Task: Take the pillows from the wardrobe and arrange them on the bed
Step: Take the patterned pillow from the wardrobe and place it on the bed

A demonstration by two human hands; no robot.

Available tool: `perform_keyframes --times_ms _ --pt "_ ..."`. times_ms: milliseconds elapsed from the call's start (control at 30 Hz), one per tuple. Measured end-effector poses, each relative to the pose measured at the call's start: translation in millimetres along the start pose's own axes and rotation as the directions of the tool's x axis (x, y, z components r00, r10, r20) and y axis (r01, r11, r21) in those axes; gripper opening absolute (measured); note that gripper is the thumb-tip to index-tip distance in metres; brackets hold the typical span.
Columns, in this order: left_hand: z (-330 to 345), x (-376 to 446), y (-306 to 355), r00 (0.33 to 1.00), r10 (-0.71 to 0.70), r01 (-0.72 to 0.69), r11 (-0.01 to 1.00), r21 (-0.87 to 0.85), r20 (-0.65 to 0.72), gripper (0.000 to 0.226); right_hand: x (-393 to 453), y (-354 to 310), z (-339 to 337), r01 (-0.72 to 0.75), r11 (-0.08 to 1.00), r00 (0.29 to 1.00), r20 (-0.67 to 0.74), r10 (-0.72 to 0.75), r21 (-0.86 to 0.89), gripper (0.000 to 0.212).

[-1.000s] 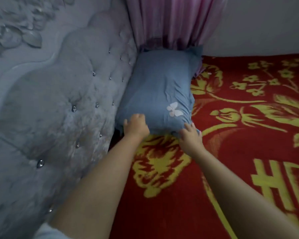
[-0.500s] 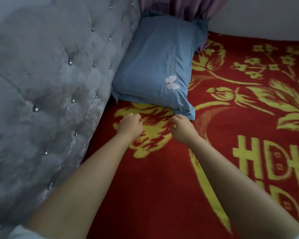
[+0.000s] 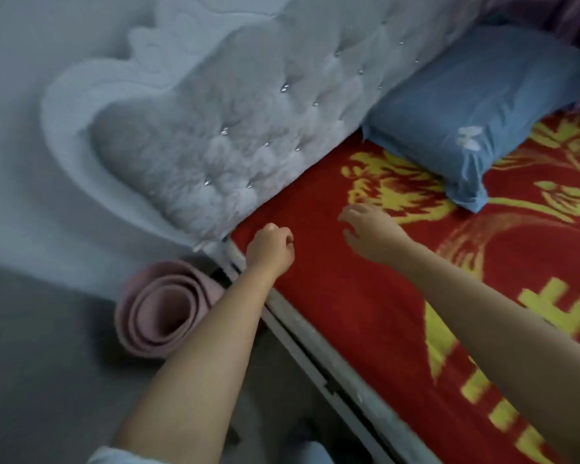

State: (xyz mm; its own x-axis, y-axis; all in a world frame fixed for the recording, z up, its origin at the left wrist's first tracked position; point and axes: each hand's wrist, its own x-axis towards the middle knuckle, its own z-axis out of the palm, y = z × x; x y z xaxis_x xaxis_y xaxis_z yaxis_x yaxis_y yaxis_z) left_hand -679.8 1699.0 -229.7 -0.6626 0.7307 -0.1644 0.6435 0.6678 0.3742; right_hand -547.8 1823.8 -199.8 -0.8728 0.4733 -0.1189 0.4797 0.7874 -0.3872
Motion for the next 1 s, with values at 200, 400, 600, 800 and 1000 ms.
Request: perform_keyframes --times_ms 200,400,600,800,1000 --pt "-27.2 -175.1 -100.6 0.902 -0.393 0.378 0.919 -0.112 -0.178 0.021 -79.7 -122.5 43.2 0.331 0.943 0.939 0.088 -0.332 0.020 0.033" --pt "-37.6 -366.3 -153.5 0.788 -0.529 0.524 0.845 -0.108 -0.315 0.019 -170.4 -250.8 89.3 0.545 0.838 0.822 0.198 -0.534 -0.005 0.036" --pt "-34.2 -570.2 -200.0 0.652 -0.660 0.670 0.732 -0.125 -0.373 0.021 -310.3 -354.4 140.9 0.678 0.734 0.712 0.202 -0.672 0.052 0.035" --pt "-25.6 -710.4 -265.1 0.521 -0.795 0.806 0.578 -0.128 -0.311 0.022 -385.9 -449.4 206.6 0.708 0.700 0.646 0.312 -0.697 0.097 0.034" --pt "-46.2 -752.0 -349.0 0.495 -0.811 0.839 0.540 -0.073 -0.313 0.024 -374.0 -528.8 262.8 0.586 0.807 0.755 0.316 -0.575 0.071 0.027"
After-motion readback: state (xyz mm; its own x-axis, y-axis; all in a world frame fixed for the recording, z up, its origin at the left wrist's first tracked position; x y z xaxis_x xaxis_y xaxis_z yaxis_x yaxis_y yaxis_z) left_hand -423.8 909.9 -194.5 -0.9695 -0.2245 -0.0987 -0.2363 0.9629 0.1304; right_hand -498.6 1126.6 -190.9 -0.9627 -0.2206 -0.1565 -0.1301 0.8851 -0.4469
